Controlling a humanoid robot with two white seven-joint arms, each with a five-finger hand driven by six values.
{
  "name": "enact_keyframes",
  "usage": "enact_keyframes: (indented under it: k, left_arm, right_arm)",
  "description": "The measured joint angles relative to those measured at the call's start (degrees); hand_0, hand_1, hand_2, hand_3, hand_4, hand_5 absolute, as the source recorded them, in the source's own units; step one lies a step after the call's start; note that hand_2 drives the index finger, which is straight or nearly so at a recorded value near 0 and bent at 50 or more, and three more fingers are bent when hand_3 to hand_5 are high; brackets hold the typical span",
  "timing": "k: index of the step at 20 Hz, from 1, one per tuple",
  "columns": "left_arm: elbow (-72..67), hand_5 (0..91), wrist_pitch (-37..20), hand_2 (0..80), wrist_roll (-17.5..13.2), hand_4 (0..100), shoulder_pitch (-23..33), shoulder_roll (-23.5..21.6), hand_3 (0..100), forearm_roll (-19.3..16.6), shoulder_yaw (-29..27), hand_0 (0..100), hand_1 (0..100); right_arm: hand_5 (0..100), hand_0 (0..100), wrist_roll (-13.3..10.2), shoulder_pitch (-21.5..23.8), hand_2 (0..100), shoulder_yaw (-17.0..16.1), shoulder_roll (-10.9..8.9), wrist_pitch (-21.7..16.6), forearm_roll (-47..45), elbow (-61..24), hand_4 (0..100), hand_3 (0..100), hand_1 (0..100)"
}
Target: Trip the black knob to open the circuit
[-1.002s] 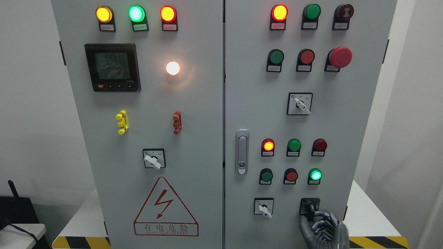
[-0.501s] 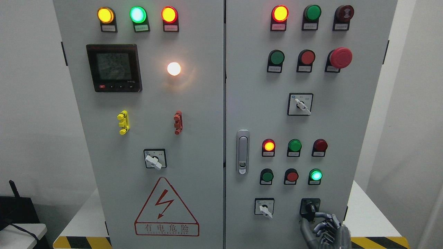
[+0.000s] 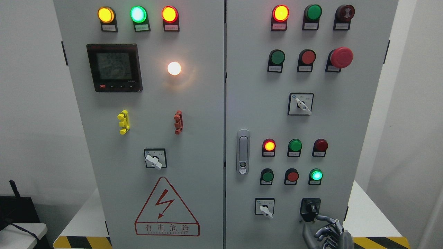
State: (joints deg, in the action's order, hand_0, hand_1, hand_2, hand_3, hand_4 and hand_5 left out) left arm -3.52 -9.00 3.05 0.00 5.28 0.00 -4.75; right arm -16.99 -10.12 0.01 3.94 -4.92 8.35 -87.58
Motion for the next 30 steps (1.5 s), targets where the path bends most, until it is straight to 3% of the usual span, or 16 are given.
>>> enact_keyframes:
  k: [2, 6, 8, 13, 17, 23, 30]
  left_arm:
    - [0.0, 0.0, 0.0, 0.0, 0.0, 0, 0.0, 0.0, 0, 0.0, 0.0, 12, 39]
    - [0.0, 0.0, 0.0, 0.0, 0.0, 0, 0.0, 0.0, 0, 0.0, 0.0, 12, 39]
    - [0.0, 0.0, 0.0, 0.0, 0.0, 0, 0.0, 0.0, 0, 0.0, 0.0, 12, 39]
    - [0.0, 0.0, 0.0, 0.0, 0.0, 0, 0.0, 0.0, 0, 0.0, 0.0, 12, 39]
    - [0.0, 0.0, 0.0, 0.0, 0.0, 0, 0.0, 0.0, 0, 0.0, 0.0, 12, 39]
    - [0.0, 0.0, 0.0, 0.0, 0.0, 0, 0.0, 0.0, 0, 0.0, 0.0, 12, 39]
    - [0.0, 0.0, 0.0, 0.0, 0.0, 0, 0.0, 0.0, 0, 0.0, 0.0, 12, 39]
  right_arm:
    - [59, 19, 1.0, 1.0, 28, 0.0, -0.30, -2.3, -0.1, 0.0, 58, 60, 66]
    - [45, 17, 3.0, 3.6, 23, 0.0, -1.19, -7.5, -0.2, -0.2, 47, 49, 52]
    - [38, 16, 5.1, 5.4, 14, 0.0, -1.65, -9.8, -0.4, -0.4, 39, 39, 43]
    - [32, 14, 10.7, 9.9, 6, 0.0, -2.93, -13.3, -1.7, -1.9, 31, 30, 39]
    - [24, 13, 15.0, 13.6, 0, 0.0, -4.39, -14.7, -3.6, -3.6, 23, 21, 29]
    - [10, 6, 18.1, 17.4, 0, -0.1, -7.36, -18.2, -6.7, -5.5, 11, 12, 26]
    - [1, 2, 21.5, 18.8, 0, -1.5, -10.10, -18.7, -7.9, -6.7, 6, 6, 25]
